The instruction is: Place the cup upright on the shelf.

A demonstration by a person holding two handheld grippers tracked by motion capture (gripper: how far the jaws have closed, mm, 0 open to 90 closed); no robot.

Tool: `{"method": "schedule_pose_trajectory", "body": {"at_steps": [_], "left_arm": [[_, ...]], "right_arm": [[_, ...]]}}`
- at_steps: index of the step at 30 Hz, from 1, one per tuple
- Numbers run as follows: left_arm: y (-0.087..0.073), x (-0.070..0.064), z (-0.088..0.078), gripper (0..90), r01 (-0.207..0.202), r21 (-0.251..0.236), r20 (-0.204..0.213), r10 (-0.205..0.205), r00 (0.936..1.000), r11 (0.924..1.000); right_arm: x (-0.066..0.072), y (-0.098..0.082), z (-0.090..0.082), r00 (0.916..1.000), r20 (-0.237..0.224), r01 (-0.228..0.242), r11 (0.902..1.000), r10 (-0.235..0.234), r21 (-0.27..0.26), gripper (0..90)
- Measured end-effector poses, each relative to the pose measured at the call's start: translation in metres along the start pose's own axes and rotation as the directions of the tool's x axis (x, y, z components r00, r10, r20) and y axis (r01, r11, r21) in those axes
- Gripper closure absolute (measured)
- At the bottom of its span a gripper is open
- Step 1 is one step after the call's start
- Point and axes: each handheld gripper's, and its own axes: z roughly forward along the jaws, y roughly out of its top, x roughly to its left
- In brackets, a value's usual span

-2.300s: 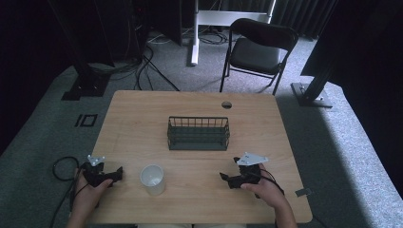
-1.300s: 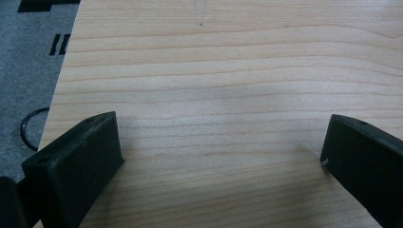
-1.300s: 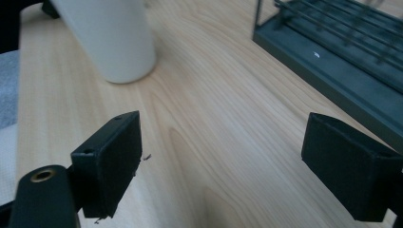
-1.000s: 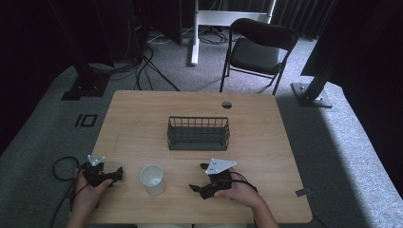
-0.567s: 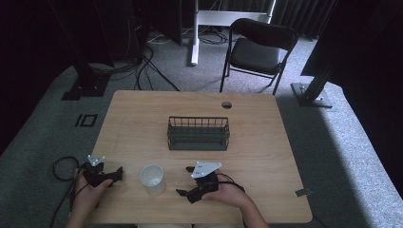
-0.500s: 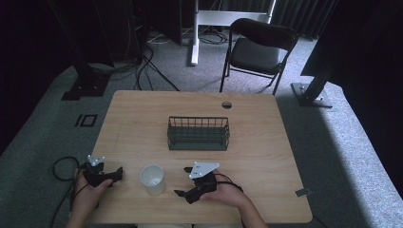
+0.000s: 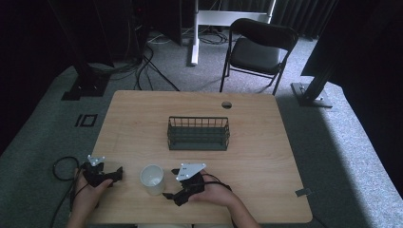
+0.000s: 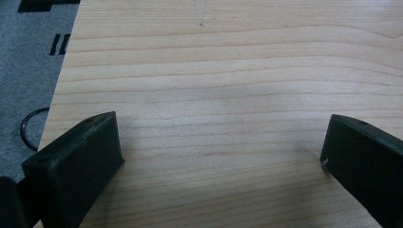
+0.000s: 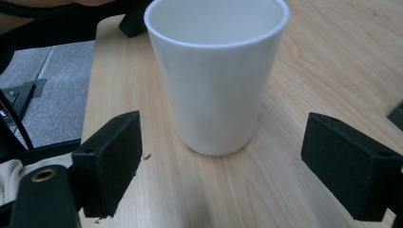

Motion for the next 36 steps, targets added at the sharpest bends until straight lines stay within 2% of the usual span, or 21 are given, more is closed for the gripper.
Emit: {"method": "schedule_pose_trajectory", "body": {"at_steps": [6, 13, 24, 32, 36], "left_arm": [[0.0, 0.0, 0.0, 0.1, 0.0, 0.0, 0.0, 0.0, 1.0, 1.0], [0.0, 0.0, 0.0, 0.1, 0.0, 0.0, 0.0, 0.0, 1.0, 1.0], [0.0, 0.0, 0.0, 0.1, 0.0, 0.0, 0.0, 0.0, 1.0, 1.0], [0.0, 0.0, 0.0, 0.1, 0.0, 0.0, 0.0, 0.0, 1.0, 1.0], [0.0, 0.0, 0.0, 0.1, 0.0, 0.0, 0.0, 0.0, 1.0, 1.0]], "right_arm": [[0.004, 0.006, 0.011, 0.9998, -0.021, 0.003, 0.9999, -0.004, -0.015, 13.3], [0.007, 0.01, 0.027, 0.9998, -0.018, 0.002, 0.9995, -0.002, -0.033, 13.3], [0.005, 0.015, 0.036, 1.0, 0.002, -0.002, 0.9976, 0.002, -0.07, 13.3], [0.004, 0.021, 0.042, 0.9998, 0.011, 0.019, 0.9958, -0.018, -0.089, 13.3], [0.004, 0.023, 0.044, 0.9999, 0.009, -0.007, 0.9951, 0.008, -0.098, 13.3]]}}
